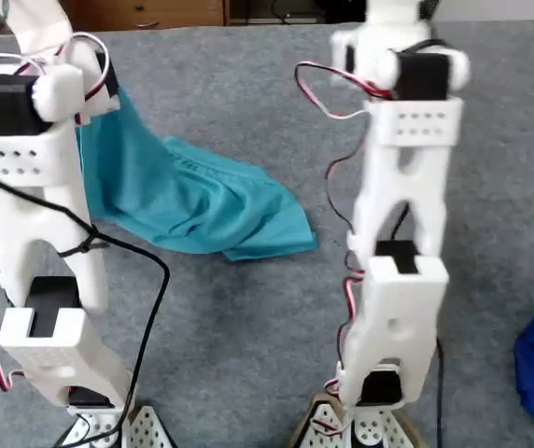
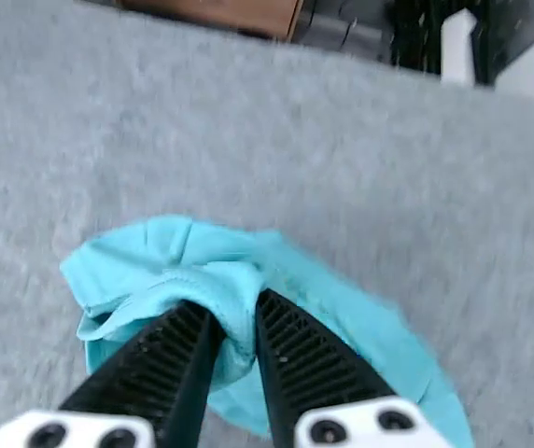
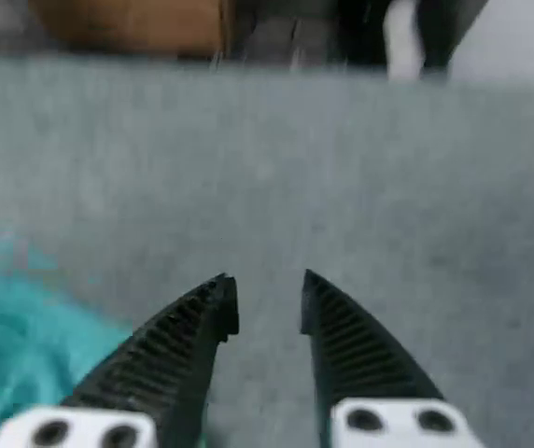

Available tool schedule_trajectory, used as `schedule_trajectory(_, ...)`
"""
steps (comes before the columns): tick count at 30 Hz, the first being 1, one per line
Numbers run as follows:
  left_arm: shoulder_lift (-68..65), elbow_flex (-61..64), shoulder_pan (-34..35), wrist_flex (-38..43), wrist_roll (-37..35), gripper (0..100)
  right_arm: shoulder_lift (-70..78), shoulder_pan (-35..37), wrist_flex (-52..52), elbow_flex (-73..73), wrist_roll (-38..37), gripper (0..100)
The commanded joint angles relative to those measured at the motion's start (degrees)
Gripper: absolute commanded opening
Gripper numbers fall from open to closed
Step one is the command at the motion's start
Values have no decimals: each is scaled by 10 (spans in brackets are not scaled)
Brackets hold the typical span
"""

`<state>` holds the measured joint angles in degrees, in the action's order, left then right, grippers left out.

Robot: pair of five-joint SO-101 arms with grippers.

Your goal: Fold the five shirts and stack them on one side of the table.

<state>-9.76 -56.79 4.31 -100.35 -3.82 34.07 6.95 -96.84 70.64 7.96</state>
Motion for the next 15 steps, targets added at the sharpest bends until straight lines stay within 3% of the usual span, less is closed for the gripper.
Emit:
schedule_trajectory(1, 63, 83, -8, -5, 18, 20, 18, 44, -56, -13, 15, 164)
schedule_trajectory(10, 283, 410, -103, -5, 41, 20, -29, 147, -53, -205, 22, 166)
schedule_trajectory(15, 417, 561, -139, -4, 40, 20, 14, 176, -42, -234, 55, 167)
